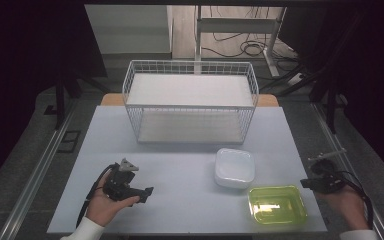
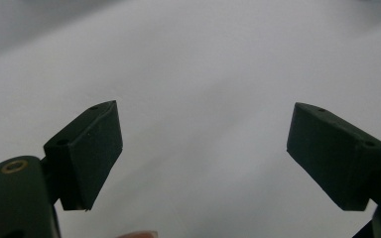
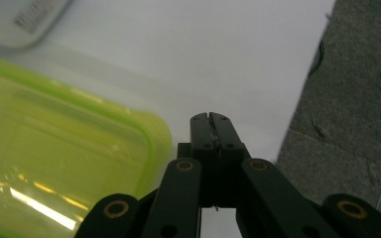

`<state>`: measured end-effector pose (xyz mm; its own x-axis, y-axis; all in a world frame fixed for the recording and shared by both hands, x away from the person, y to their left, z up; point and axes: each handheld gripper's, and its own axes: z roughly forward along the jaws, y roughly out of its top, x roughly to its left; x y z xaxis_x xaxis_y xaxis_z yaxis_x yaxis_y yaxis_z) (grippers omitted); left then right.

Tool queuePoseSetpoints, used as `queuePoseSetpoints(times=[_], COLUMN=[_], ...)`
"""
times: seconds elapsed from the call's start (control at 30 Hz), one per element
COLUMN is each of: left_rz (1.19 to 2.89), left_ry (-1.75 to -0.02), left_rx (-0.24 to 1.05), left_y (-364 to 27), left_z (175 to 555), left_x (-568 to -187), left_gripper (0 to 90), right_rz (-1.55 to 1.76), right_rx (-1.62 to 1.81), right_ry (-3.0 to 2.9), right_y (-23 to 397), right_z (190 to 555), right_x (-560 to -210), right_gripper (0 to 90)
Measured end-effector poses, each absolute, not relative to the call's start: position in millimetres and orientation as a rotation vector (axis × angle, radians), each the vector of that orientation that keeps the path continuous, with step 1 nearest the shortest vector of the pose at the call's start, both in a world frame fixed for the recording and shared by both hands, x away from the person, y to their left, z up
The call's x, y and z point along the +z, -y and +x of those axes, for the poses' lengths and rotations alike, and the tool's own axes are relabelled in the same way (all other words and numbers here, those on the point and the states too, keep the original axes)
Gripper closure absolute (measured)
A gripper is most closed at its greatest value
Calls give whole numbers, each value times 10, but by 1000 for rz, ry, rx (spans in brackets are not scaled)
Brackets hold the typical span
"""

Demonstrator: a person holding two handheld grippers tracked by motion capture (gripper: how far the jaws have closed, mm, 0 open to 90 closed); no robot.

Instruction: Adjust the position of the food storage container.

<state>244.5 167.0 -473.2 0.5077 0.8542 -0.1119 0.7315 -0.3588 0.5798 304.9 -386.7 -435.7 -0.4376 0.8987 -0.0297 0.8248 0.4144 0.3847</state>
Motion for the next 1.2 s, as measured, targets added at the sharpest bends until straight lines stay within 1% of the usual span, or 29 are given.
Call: queuePoseSetpoints(times=[0.2,0.37,0.73,0.9,1.2], left_rz=[2178,2182,2184,2187,2189], left_ry=[-1293,-1286,-1291,-1287,-1289], left_rx=[279,278,274,273,272], left_y=[-1667,-1646,-1649,-1640,-1640], left_z=[2446,2443,2448,2449,2448], left_x=[-4736,-4731,-4745,-4755,-4759], left_gripper=[141,141,141,140,141], right_rz=[1552,1548,1481,1429,1373], right_rx=[410,382,372,404,421], right_ry=[-2448,-2490,-2554,-2584,-2623], right_y=[4009,3967,3701,3502,3277], right_z=[2867,2767,2653,2632,2616], right_x=[-4454,-4558,-4595,-4595,-4617], right_gripper=[890,890,890,890,890])
